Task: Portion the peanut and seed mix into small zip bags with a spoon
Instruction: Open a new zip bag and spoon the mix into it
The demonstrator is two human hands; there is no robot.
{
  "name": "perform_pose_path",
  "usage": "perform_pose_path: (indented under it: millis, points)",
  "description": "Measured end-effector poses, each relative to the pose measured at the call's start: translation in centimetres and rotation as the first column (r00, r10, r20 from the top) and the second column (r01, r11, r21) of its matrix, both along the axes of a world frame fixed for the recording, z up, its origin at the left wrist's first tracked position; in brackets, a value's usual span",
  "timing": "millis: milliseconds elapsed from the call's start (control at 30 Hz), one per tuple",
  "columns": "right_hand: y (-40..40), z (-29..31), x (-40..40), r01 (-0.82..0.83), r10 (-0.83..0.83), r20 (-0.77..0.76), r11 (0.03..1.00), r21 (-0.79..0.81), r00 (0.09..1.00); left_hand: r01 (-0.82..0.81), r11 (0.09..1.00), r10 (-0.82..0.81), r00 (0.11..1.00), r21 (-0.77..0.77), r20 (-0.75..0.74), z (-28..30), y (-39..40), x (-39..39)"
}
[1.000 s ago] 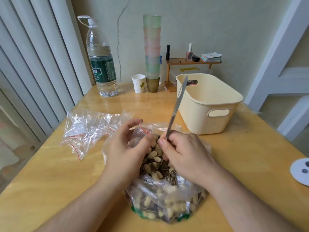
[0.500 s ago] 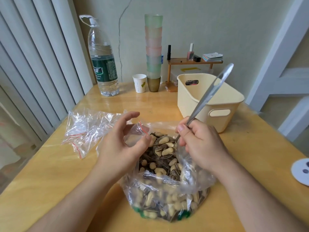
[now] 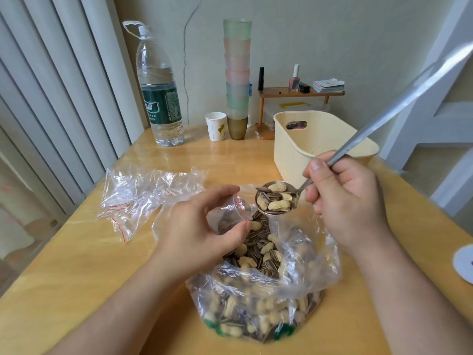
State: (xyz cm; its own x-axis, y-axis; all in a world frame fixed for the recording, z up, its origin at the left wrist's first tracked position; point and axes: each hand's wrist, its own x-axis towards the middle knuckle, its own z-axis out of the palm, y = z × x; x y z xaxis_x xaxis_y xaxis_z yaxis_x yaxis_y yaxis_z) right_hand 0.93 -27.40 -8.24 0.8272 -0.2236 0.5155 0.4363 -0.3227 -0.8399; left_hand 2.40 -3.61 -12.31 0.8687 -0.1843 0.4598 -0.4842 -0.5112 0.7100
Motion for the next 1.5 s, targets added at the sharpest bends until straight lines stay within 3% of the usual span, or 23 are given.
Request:
perform_pose_path:
  millis: [200, 400, 700, 1500]
  points:
    - [0.2, 0.1, -0.1, -0.005, 0.006, 0.02, 0.999, -0.041, 1.0, 0.022, 1.0, -0.022, 1.0, 0.014, 0.009, -0.1, -0.8, 0.1]
    - [0.3, -0.2, -0.1, 0.038, -0.022, 0.078, 0.977, -0.208, 0.997, 0.034, 0.999, -0.034, 0.999, 0.02, -0.002, 0.4, -1.6, -0.6]
    - [1.2, -0.2, -0.3, 0.12, 0.0, 0.274, 0.898, -0.423, 0.962, -0.026, 0.996, 0.027, 1.0, 0.09, -0.01, 0.0, -1.9, -0.3]
    - [0.9, -0.2, -0.2, 0.111, 0.019, 0.274, 0.884, -0.454, 0.962, -0.072, 0.988, 0.072, 0.997, 0.136, 0.006, 0.1, -2.1, -0.3]
